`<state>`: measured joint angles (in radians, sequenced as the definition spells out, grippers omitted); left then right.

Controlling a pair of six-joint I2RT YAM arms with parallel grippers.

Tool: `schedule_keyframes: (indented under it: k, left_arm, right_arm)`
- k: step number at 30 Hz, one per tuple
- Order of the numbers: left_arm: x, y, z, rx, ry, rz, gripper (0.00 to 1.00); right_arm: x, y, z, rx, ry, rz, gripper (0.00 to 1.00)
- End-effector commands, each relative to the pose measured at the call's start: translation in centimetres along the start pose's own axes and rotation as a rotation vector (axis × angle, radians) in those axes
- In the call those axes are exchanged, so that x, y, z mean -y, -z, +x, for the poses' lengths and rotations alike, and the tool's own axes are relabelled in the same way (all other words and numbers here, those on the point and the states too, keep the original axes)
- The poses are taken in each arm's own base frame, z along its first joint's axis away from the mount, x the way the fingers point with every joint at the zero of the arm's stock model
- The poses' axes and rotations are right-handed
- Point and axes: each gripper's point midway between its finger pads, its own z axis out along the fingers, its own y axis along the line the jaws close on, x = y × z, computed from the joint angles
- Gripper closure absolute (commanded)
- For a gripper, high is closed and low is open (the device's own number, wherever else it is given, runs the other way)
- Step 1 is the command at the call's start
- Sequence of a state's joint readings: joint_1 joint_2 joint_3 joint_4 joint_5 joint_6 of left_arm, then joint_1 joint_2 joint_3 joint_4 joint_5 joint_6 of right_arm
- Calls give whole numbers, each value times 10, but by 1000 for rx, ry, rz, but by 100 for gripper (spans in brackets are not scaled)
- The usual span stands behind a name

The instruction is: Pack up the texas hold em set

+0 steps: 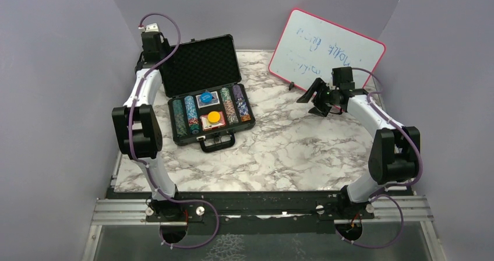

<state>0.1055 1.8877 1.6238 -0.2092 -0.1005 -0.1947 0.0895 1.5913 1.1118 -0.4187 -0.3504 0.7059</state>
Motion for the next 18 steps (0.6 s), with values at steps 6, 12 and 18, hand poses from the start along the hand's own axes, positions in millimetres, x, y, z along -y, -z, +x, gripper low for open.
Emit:
schedule_keyframes:
  k: [6, 12, 18]
  left_arm:
    - [-33, -26, 0, -7, 50, -87, 46]
    - [-39, -41, 8, -19, 47, -94, 47]
    - [-33, -57, 6, -13, 3, -51, 73]
  right_arm:
    - [-20, 2, -4, -26, 62, -102, 29]
    - [-27, 4, -9, -11, 111, -127, 29]
    - [-32, 4, -20, 9, 129, -118, 30]
